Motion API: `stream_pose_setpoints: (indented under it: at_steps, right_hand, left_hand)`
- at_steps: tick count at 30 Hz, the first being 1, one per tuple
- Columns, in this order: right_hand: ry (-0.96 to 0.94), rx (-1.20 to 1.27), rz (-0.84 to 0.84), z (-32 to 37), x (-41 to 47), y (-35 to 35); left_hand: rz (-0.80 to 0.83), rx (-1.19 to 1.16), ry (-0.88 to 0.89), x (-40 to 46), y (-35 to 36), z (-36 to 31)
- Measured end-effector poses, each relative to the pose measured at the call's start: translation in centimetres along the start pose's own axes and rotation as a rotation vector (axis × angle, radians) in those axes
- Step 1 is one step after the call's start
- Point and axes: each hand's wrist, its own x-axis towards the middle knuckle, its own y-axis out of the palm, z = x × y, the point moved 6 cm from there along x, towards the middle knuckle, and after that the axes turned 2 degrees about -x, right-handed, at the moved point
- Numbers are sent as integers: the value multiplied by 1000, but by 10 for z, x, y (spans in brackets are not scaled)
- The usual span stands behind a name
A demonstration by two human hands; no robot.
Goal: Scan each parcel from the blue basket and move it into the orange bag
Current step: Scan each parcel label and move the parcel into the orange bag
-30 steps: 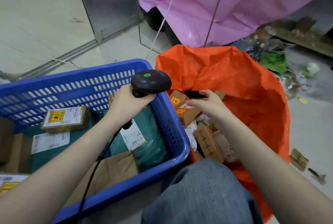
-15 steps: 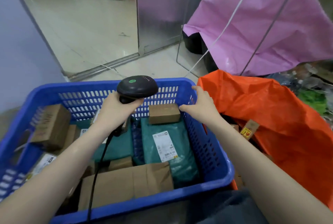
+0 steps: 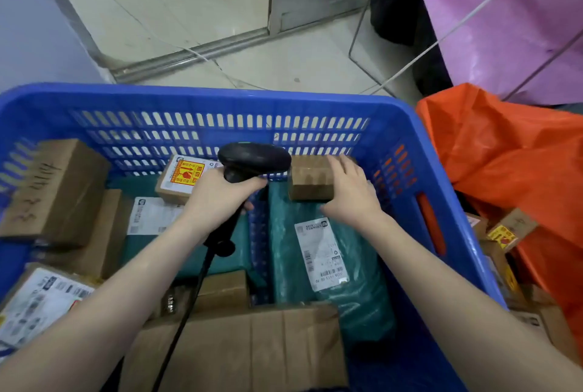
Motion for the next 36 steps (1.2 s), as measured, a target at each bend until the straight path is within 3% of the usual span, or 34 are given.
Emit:
stream_pose_setpoints:
  at_steps: [7,21,30,36]
  right_hand:
    - [-7,-153,47,-16,44,32]
    - [-1,-309,62,-27,62,40]
    - [16,-101,227,-28,36,42]
    - [25,-68,168,-11,7,-13]
  left_hand:
    - [6,-14,-68,31,10,27]
    - [39,110,-19,43,25,30]
    - [35,128,32,28,17,12]
    - [-5,146,121,-6,-9,-44]
